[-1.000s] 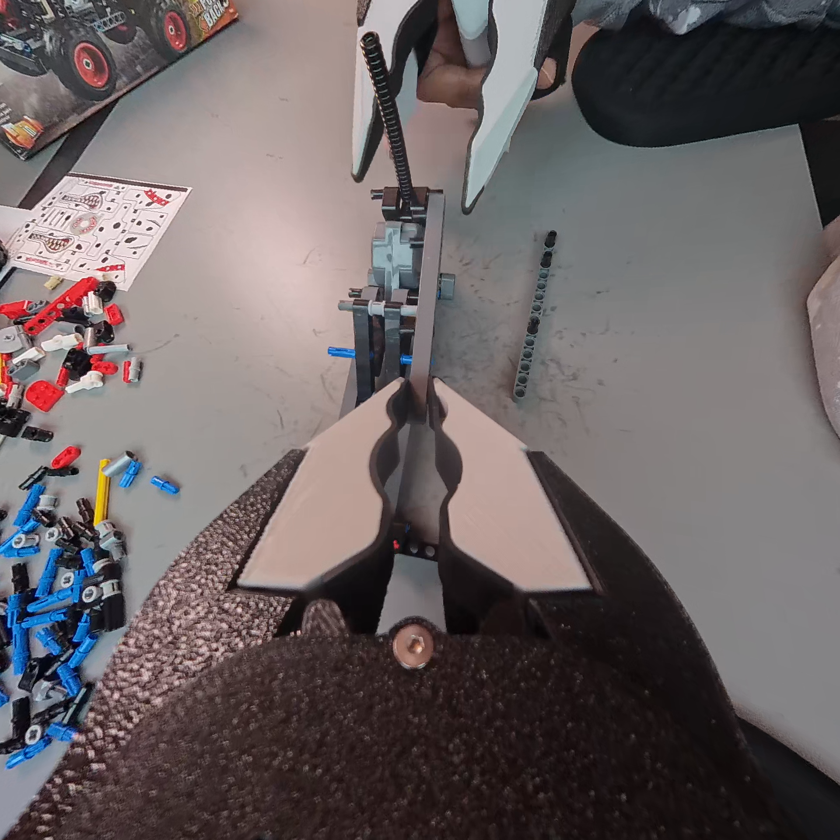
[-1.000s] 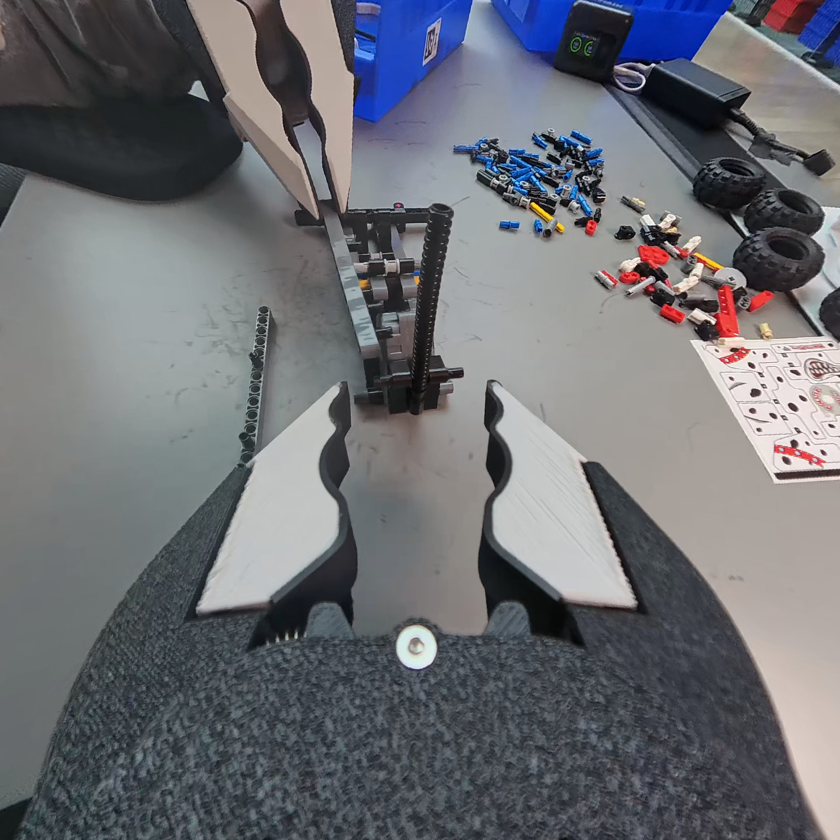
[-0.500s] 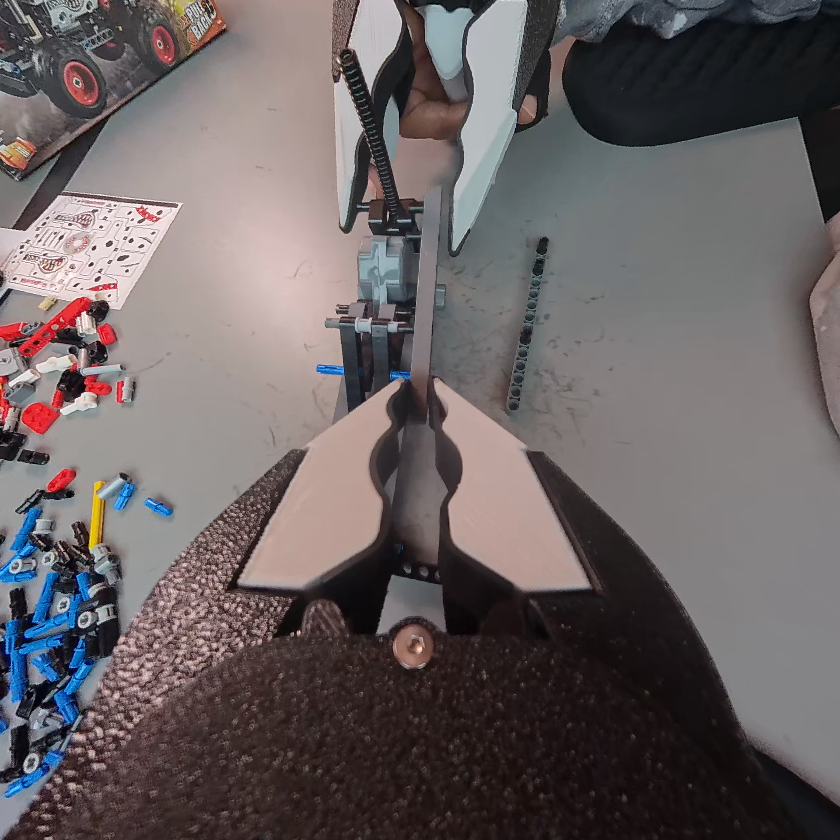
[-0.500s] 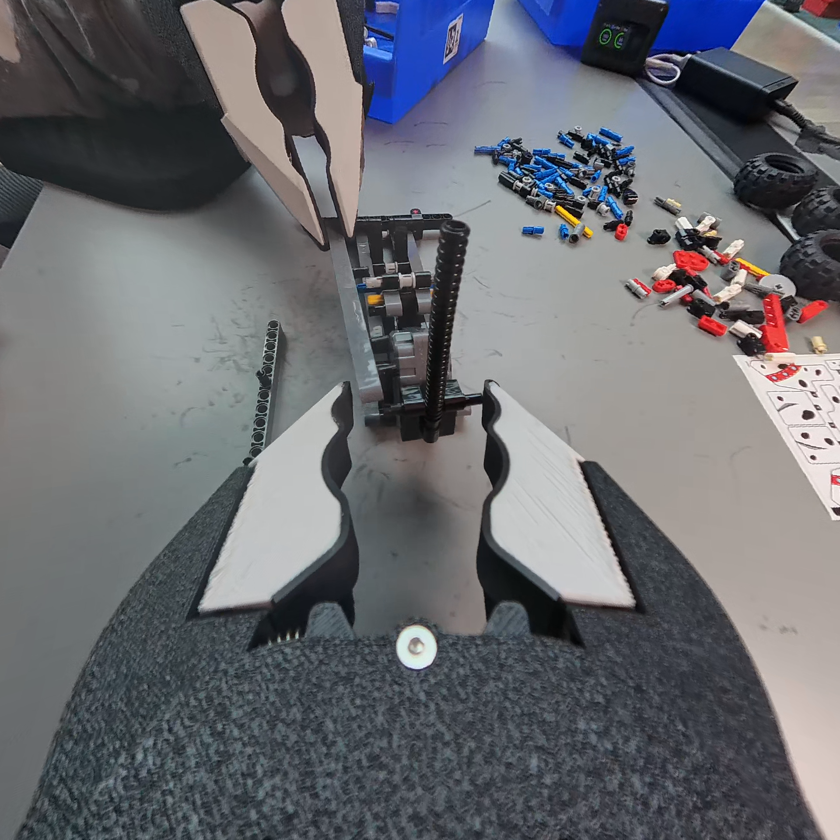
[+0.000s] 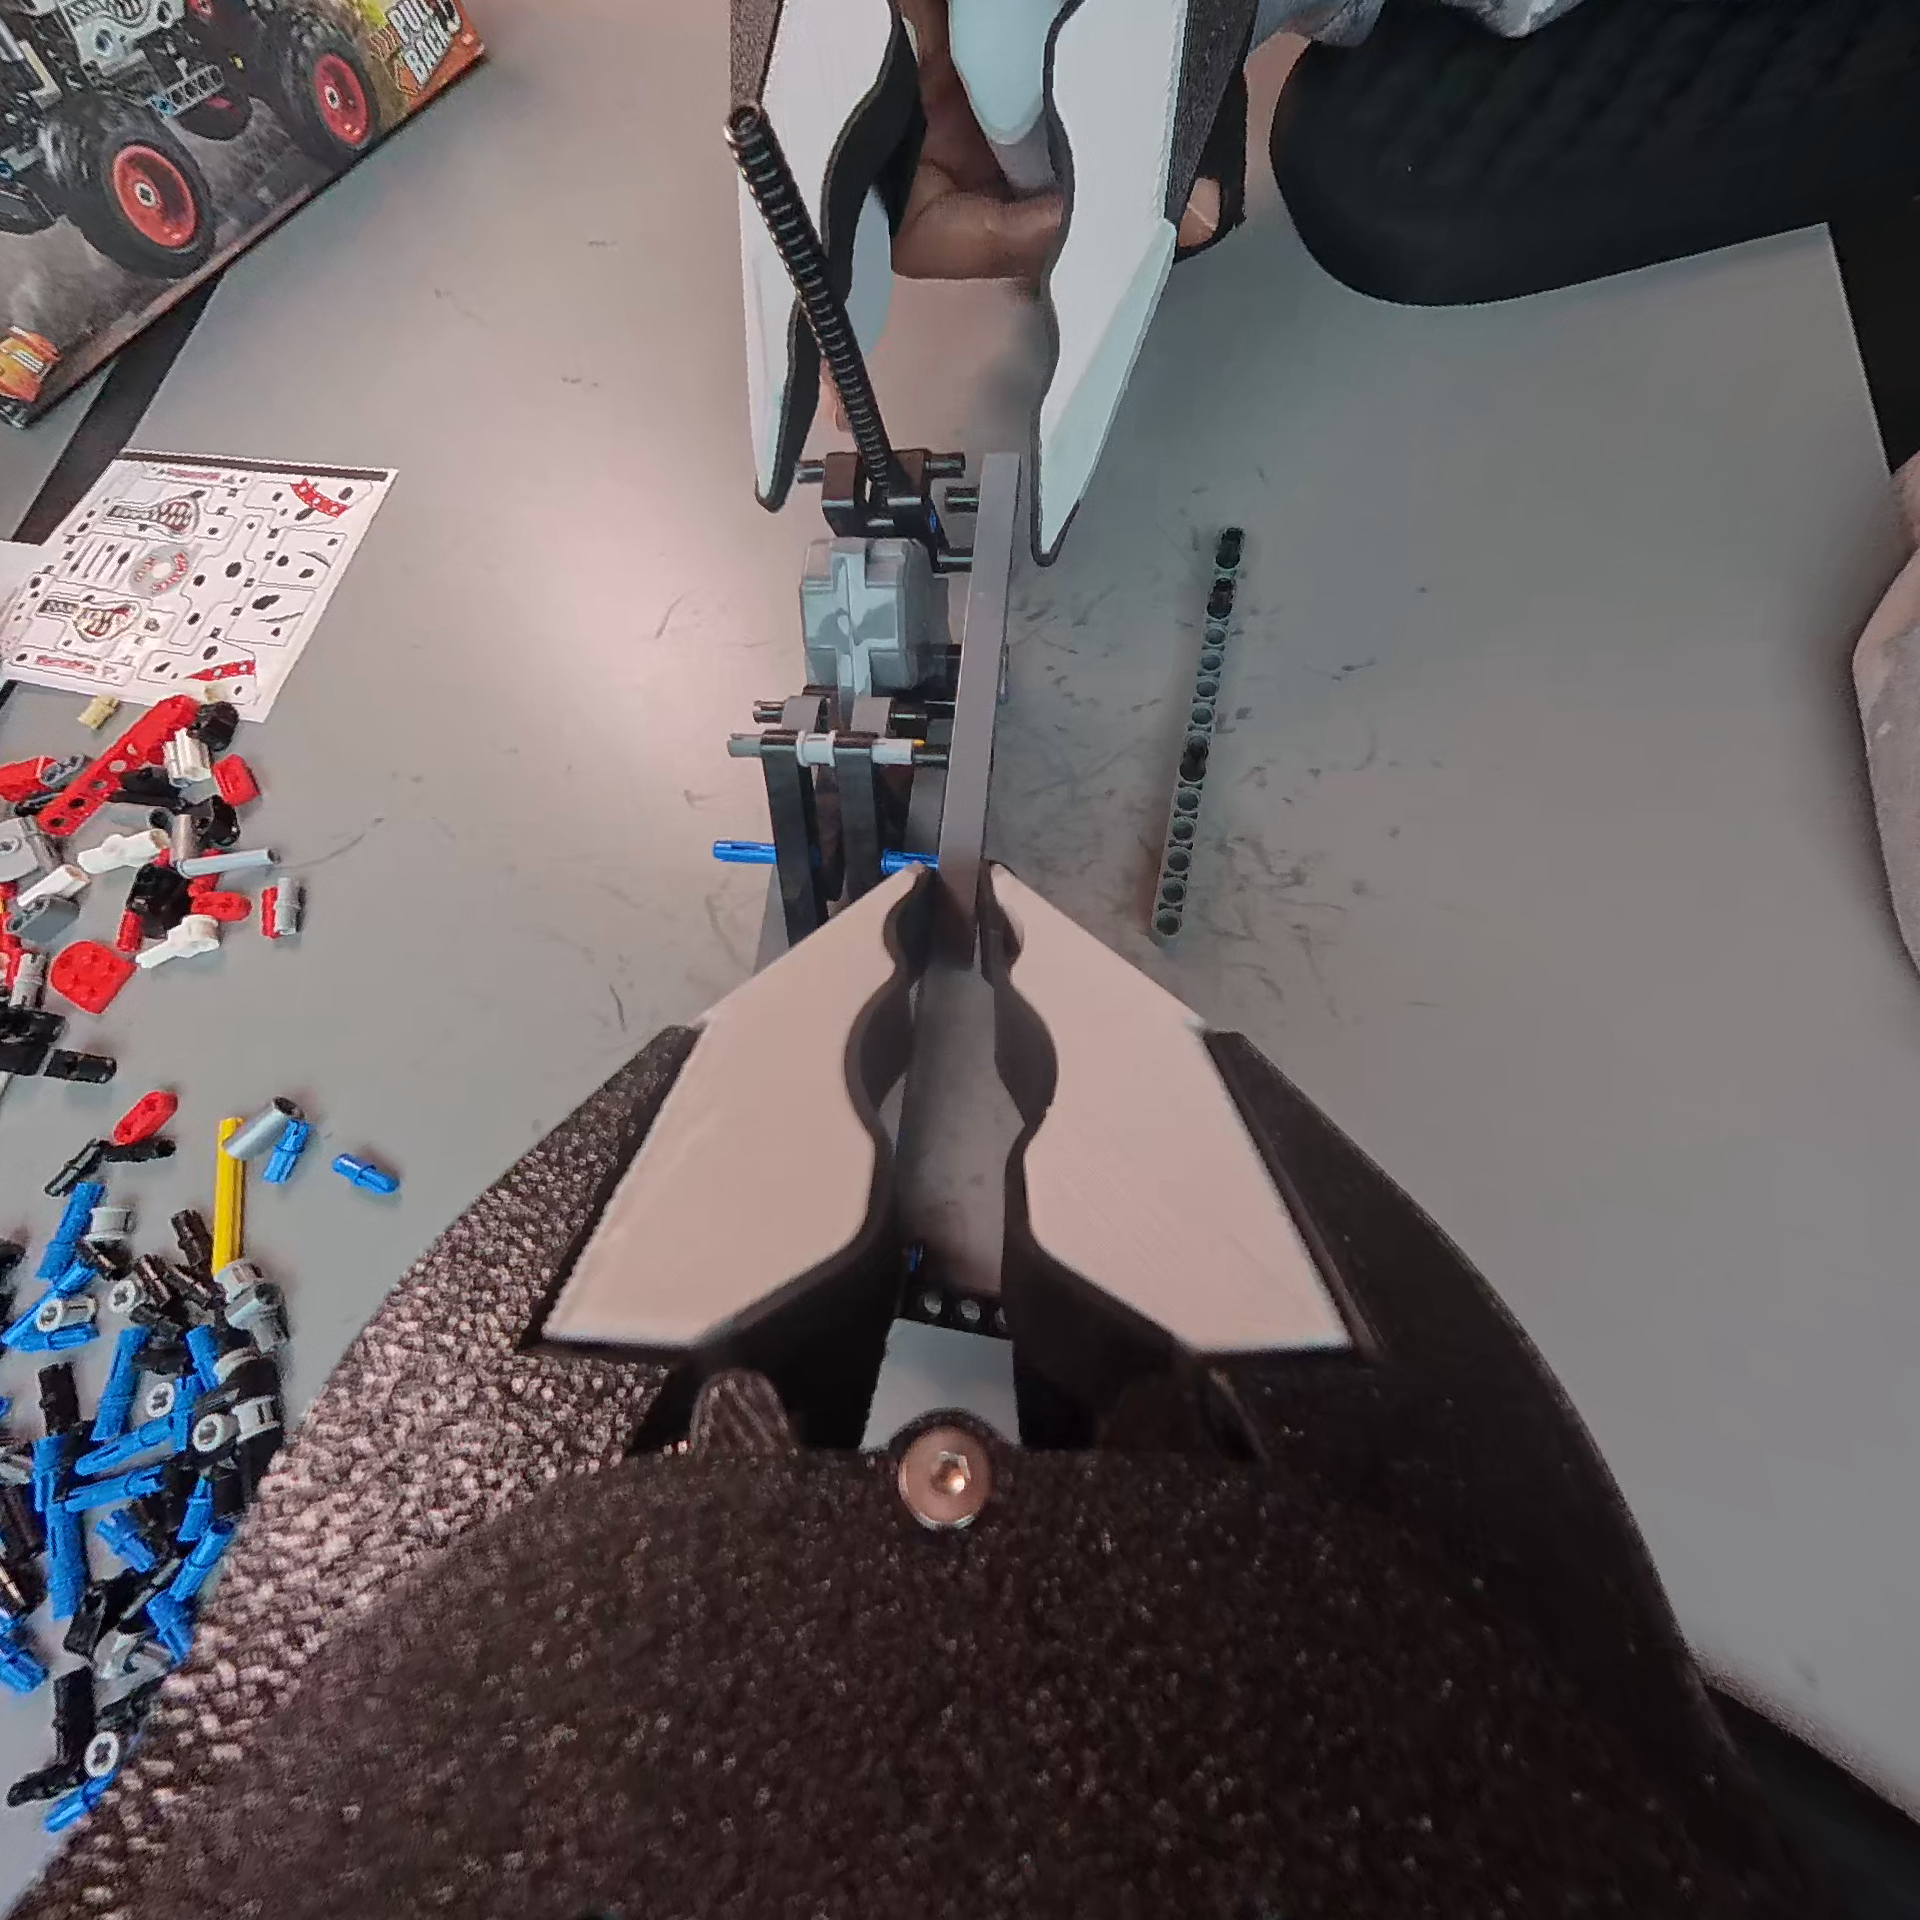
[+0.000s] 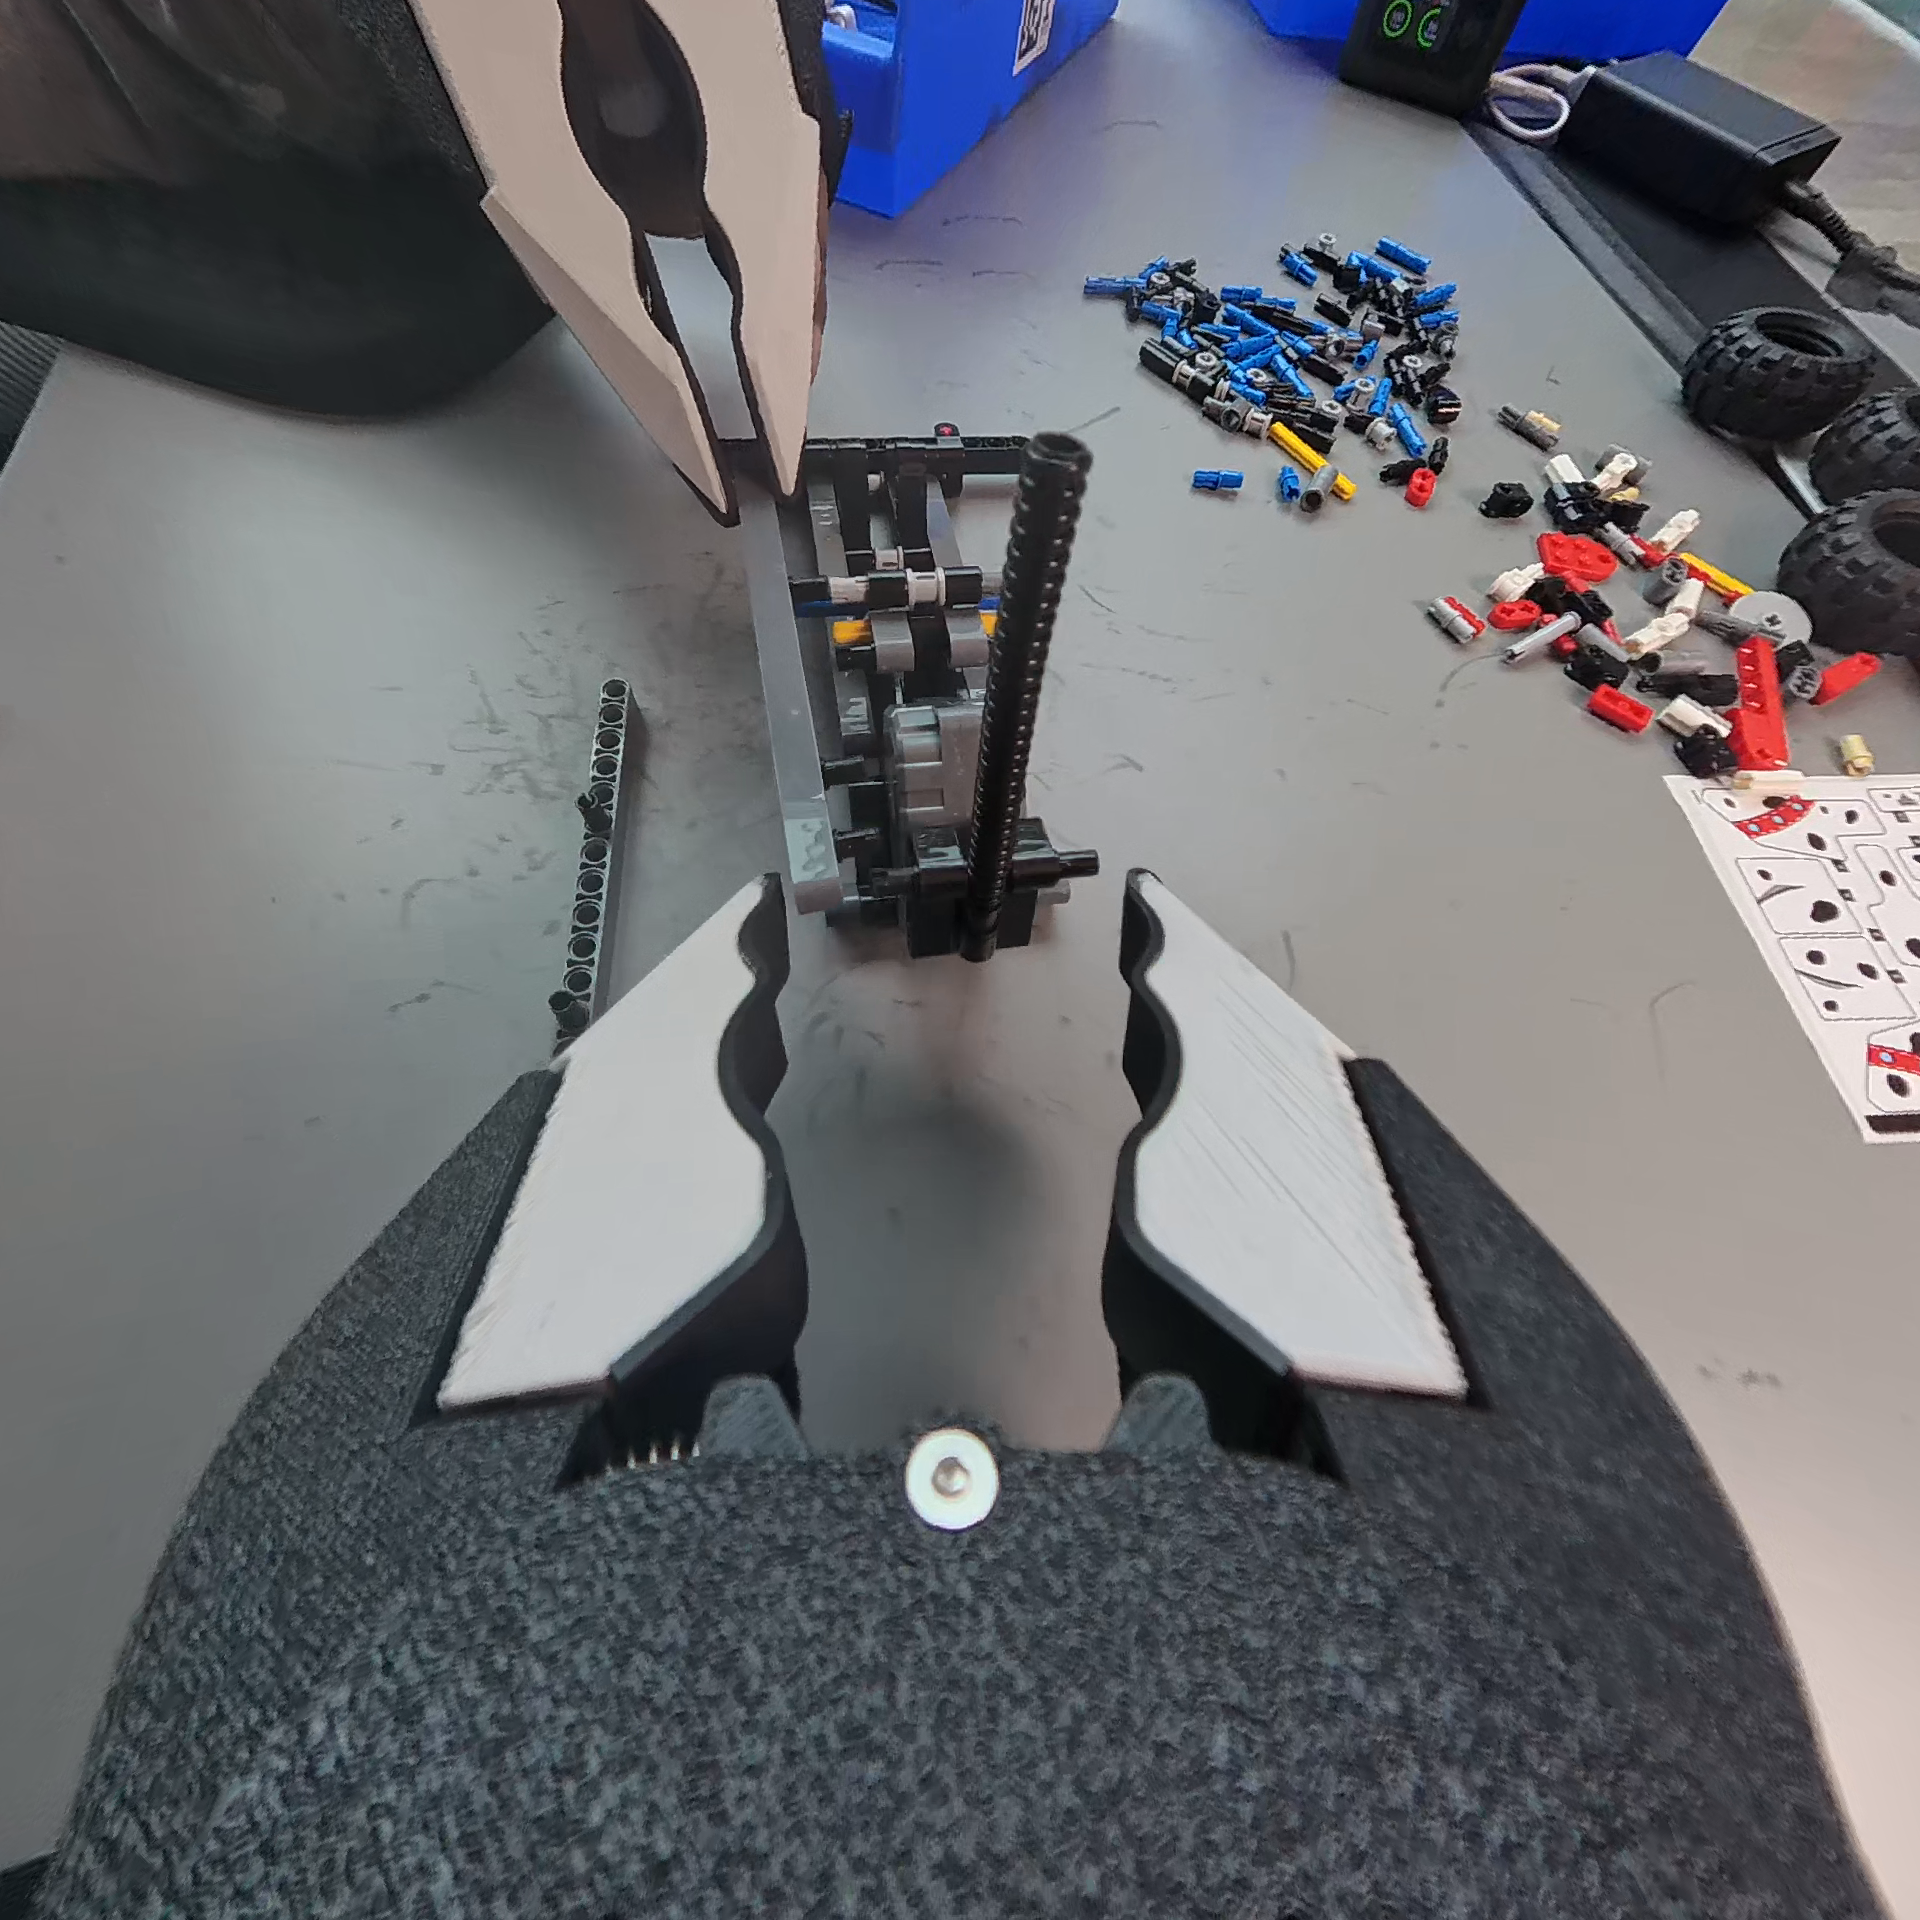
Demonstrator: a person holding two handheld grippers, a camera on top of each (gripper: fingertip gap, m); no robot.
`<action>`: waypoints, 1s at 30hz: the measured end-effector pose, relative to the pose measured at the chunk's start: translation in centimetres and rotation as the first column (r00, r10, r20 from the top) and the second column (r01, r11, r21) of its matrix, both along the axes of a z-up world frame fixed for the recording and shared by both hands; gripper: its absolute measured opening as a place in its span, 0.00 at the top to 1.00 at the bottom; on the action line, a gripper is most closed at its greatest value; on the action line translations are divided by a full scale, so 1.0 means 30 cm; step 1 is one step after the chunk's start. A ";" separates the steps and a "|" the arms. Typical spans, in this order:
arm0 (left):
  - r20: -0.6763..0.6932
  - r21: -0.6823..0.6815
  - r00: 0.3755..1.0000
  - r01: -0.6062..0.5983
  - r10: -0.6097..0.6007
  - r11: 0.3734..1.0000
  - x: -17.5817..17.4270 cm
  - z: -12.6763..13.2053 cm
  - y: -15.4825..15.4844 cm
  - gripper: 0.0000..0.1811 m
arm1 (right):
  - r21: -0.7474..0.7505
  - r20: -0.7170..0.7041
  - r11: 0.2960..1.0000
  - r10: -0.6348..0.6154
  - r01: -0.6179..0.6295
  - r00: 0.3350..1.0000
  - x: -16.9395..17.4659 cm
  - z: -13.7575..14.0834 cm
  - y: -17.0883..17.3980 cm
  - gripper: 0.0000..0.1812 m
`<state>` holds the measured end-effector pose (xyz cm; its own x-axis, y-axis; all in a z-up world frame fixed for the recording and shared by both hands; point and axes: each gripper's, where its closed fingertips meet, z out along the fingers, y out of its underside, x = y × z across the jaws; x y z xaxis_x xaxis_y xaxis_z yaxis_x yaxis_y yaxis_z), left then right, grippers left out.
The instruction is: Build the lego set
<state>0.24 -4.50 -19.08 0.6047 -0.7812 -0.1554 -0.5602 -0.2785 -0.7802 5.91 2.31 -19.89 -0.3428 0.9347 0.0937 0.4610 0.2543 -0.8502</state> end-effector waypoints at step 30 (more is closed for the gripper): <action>0.017 0.016 0.999 -0.039 0.038 0.999 0.014 0.005 0.020 0.95 | -0.150 -0.098 0.987 -0.068 0.053 0.993 0.013 0.094 0.052 0.94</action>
